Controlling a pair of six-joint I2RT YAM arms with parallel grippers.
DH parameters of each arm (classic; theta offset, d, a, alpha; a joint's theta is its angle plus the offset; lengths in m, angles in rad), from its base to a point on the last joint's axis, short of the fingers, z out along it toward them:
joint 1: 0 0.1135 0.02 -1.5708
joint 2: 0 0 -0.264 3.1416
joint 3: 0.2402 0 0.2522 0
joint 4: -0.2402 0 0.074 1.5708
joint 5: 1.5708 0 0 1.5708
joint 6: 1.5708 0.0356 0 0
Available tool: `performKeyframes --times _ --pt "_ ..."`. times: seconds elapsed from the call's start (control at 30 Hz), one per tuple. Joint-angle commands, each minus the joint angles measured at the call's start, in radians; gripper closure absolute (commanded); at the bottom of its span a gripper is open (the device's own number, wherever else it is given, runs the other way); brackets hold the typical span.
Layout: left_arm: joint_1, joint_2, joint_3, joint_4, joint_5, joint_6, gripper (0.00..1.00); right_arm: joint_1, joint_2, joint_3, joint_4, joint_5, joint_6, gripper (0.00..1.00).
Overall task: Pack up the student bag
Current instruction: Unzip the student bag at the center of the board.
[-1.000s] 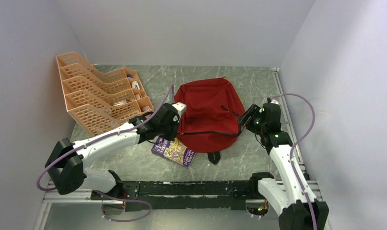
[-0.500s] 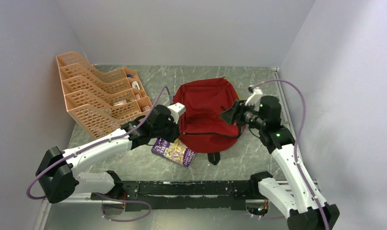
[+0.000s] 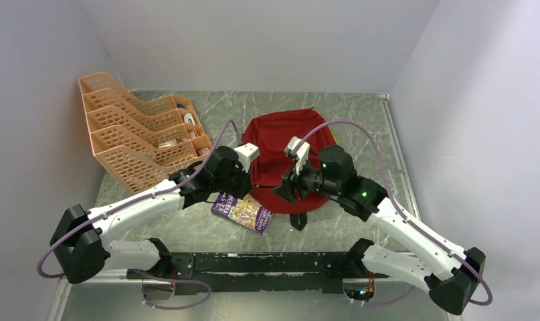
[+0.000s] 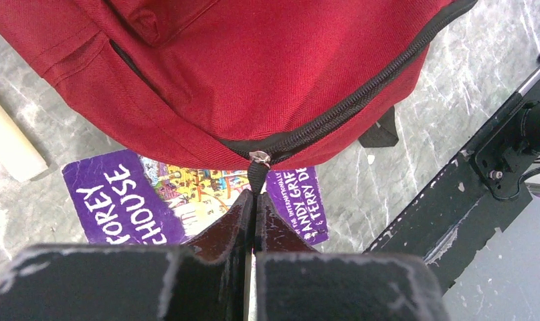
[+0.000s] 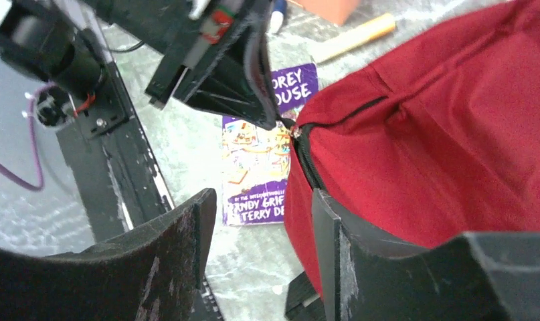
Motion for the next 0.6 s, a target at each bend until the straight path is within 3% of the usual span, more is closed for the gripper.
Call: performKeyframes --times 0.0,0.17,0.57 --pt "0.002 0.01 0.004 0.033 0.063 -0.01 0.95 0.055 -0.052 -0.071 0.084 0.012 -0.254 0.43" --pt "0.001 0.016 0.002 0.031 0.072 -0.001 0.95 0.063 -0.092 -0.161 0.11 -0.064 -0.498 0.47" --pt "0.003 0.021 0.007 0.04 0.081 0.019 0.95 0.066 0.06 -0.133 0.076 -0.093 -0.758 0.51"
